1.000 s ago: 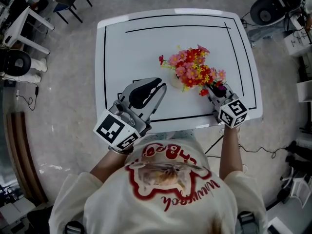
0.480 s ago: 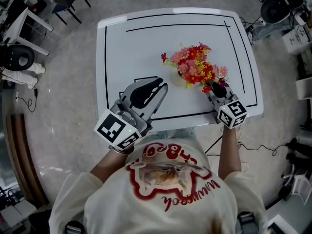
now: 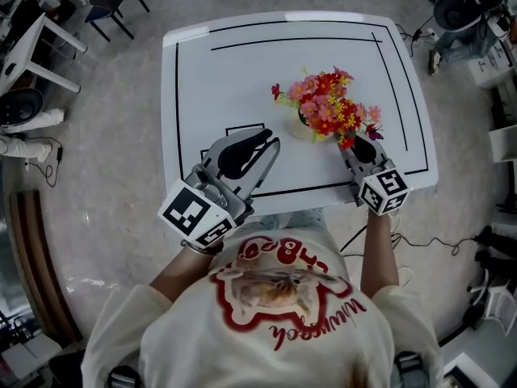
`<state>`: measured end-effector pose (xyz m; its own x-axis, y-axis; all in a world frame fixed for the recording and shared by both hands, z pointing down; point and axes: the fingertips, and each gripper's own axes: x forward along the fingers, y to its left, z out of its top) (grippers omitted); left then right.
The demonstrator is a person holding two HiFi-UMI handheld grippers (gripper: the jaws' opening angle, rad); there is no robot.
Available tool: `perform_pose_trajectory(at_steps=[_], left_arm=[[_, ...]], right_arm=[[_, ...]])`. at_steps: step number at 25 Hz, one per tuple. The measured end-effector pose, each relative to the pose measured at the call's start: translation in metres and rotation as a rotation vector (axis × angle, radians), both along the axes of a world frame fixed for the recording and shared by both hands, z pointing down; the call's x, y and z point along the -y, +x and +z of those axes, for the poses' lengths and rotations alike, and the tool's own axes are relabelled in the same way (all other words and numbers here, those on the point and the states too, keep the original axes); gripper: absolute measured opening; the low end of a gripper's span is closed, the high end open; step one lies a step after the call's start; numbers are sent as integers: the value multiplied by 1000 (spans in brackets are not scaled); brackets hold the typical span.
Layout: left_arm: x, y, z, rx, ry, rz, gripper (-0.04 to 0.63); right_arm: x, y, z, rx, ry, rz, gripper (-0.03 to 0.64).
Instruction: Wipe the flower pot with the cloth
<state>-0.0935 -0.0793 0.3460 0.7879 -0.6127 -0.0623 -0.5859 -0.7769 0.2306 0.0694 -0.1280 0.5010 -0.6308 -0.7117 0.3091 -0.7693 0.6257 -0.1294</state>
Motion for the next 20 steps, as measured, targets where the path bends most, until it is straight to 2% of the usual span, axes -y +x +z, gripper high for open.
perform_pose_trajectory(at_steps=[20], left_arm=[[-8, -9, -2, -22, 6, 11, 61]], right_arm=[[-14, -15, -2, 26, -9, 68, 63]])
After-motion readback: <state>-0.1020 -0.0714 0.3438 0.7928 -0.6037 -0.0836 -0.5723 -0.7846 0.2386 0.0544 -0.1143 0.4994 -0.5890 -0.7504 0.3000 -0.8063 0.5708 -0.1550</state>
